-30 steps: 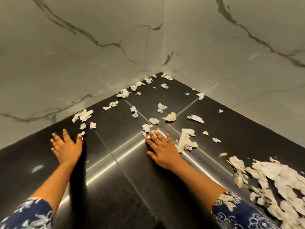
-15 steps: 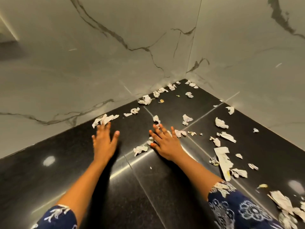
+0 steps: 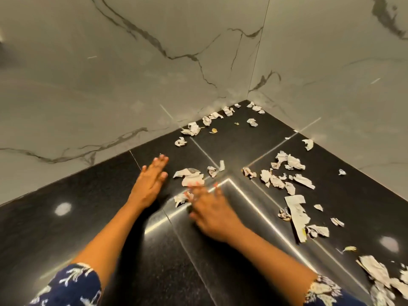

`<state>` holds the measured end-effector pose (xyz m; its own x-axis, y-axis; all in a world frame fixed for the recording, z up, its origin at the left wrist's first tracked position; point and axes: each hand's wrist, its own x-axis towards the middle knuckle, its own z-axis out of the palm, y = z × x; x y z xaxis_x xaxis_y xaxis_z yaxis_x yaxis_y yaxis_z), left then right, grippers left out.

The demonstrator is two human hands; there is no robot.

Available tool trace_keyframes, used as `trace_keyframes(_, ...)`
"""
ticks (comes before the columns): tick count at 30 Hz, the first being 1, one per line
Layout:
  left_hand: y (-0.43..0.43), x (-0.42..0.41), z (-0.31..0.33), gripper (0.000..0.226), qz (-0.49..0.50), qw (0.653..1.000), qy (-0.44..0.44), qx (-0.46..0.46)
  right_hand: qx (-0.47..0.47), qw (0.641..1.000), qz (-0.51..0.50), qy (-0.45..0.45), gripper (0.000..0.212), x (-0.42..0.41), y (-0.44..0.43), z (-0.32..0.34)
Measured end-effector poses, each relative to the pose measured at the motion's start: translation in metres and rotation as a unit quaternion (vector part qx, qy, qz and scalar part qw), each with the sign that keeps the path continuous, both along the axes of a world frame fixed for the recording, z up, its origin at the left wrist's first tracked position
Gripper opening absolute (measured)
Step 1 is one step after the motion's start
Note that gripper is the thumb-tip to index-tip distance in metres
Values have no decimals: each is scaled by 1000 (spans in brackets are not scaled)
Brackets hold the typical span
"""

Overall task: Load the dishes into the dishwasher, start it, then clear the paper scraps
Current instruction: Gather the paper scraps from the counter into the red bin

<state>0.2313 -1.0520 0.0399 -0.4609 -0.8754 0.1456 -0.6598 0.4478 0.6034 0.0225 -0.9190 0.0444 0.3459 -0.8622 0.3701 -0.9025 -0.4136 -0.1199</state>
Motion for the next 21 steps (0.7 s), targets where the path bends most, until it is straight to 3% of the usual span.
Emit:
trace_keyframes(2, 17, 19, -2, 58, 168, 982, 86, -23, 55, 990, 96, 84, 55, 30, 14, -10)
trace_keyframes(5, 36, 46, -4, 48, 302, 947, 105, 1, 156, 980, 30, 120, 59, 40, -6, -15)
trace_keyframes(8, 42, 52, -7, 51, 288, 957, 20, 12, 187, 975, -89, 81, 64, 11, -36, -3)
trace_keyframes(11, 33, 43, -12, 59, 265, 957, -116, 19, 223, 946, -234, 27, 67, -38, -42, -2)
trace_keyframes(13, 19, 32, -9, 64, 261, 952, -157, 34, 216, 927, -306, 13, 75, -68, -34, -3)
trace_keyframes(15, -3, 17, -1, 68, 249, 954, -158, 57, 185, 928, -324, 8, 83, -90, -23, -4)
trace_keyframes(18, -37, -19, 9, 71, 205, 958, -189, 61, 128, 940, -317, 10, 76, -116, -14, 3)
trace_keyframes(21, -51, -71, 12, 86, 76, 968, -238, 35, 94, 935, -338, -47, 65, -146, -24, 17)
